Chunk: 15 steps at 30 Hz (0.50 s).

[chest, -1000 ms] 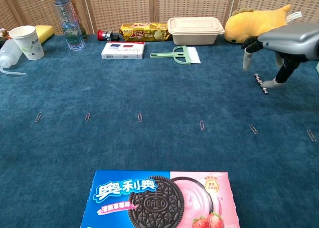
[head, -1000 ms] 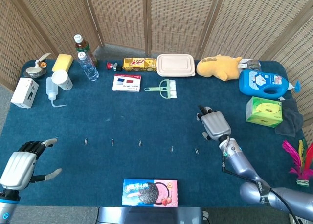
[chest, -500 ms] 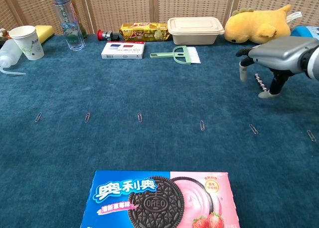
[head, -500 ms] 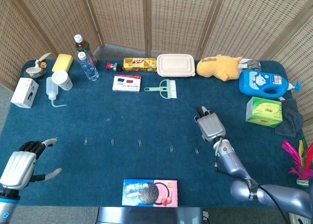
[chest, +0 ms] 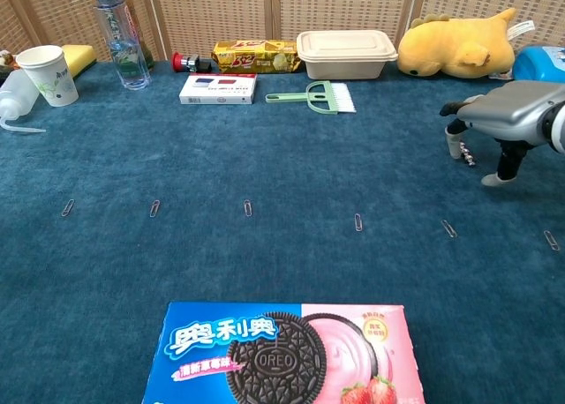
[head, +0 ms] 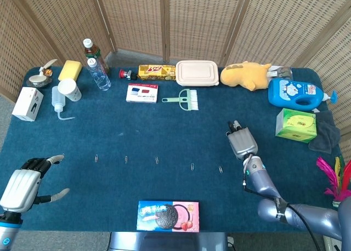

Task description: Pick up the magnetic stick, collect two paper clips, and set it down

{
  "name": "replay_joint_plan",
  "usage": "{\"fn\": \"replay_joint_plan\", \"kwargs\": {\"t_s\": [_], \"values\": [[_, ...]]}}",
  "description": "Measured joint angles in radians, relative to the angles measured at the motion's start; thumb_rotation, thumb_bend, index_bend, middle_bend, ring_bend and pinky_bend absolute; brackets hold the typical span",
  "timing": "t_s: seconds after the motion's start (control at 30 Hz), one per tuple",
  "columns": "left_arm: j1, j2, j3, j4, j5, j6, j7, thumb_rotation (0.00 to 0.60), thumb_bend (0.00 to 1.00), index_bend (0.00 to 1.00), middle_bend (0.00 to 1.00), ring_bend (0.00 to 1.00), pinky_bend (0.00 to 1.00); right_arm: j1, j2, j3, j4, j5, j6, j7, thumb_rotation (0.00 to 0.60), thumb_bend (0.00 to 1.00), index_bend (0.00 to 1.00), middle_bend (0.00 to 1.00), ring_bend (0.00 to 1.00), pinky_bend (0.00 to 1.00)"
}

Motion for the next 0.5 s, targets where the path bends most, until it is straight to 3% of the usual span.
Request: {"fn": "replay_joint_plan", "kwargs": {"t_s": [0.5], "values": [[0.0,0.002,0.004,-0.01,0.005,0.005,0.011,0.437,0.2,0.22,0.33,0.3,0.24,0.006,0.0,-0.03,0.029,0.02,0.005,-0.002,0.599,0.31,0.35,0.01,0.05,0.41]]}}
